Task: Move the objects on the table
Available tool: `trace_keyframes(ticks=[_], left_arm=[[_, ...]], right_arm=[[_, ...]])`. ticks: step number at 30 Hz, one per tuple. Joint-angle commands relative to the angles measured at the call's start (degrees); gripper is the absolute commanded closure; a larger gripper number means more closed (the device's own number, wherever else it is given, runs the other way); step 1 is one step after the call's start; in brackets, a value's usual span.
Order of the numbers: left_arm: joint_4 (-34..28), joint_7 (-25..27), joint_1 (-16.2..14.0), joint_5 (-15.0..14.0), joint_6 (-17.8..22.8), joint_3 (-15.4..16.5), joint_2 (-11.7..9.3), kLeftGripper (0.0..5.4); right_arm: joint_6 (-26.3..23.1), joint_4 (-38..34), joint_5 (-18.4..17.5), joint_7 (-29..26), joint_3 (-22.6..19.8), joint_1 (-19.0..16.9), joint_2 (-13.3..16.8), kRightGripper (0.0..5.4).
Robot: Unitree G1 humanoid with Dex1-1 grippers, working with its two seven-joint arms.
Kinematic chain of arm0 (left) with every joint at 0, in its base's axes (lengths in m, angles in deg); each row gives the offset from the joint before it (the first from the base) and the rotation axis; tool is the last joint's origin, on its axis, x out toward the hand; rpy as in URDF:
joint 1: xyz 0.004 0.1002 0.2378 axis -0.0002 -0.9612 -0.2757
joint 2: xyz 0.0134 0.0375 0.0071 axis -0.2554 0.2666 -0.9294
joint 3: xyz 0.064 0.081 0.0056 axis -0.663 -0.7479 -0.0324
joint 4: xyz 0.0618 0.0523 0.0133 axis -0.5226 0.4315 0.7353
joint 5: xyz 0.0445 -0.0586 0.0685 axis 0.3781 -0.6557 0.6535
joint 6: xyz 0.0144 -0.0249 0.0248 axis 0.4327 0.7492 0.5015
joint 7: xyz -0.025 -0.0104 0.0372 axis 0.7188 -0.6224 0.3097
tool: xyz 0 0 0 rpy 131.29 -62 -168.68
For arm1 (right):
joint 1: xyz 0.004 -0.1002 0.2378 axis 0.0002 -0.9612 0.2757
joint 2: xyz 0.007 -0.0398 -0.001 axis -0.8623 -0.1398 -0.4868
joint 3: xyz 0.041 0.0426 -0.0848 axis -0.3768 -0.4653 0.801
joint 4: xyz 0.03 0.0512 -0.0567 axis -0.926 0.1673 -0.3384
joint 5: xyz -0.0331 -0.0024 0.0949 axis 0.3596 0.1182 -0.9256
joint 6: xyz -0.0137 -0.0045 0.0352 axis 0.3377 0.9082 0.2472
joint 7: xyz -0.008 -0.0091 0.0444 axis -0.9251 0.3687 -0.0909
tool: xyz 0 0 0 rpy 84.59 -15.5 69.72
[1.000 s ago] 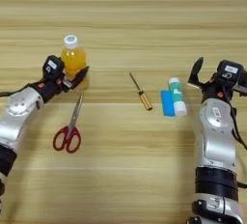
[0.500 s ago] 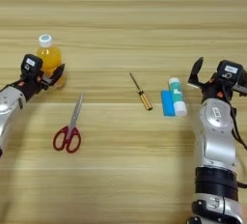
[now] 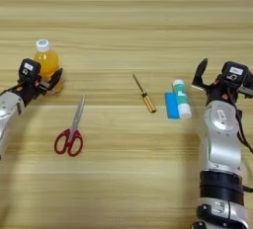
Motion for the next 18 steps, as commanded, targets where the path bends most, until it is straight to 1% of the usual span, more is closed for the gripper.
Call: trace_keyframes(ticks=[1, 3, 5, 10, 15, 18], left_arm=[[0.1, -0.4, -1.6, 1.1, 0.7, -0.7, -0.5, 1.56], [-0.2, -0.3, -1.8, 1.1, 0.5, -0.8, -0.4, 1.3], [-1.1, 0.5, -2.4, 0.6, 0.0, -0.9, -0.1, 1.17], [-3.3, 0.4, -3.8, 0.2, -1.7, -0.6, 0.5, 0.7], [-5.2, 0.3, -5.2, -0.5, -1.9, -0.2, 0.7, 0.31], [-6.2, 0.2, -5.7, -0.7, -1.7, -0.2, 0.7, 0.05]], right_arm=[[-1.2, 0.0, 0.2, -0.6, 0.3, -0.2, 0.1, 0.0], [-1.3, 0.0, 0.2, -0.8, 0.3, -0.2, 0.1, 0.0], [-1.6, -0.1, 0.4, -1.3, 0.6, -0.3, 0.2, 0.0], [-2.3, -0.3, 0.8, -2.1, 1.2, -0.8, 0.6, 0.0], [-3.2, -0.9, 2.1, -2.9, 2.3, -1.5, 1.3, 0.0], [-4.5, -1.0, 3.4, -4.0, 4.0, -2.0, 1.7, 0.0]])
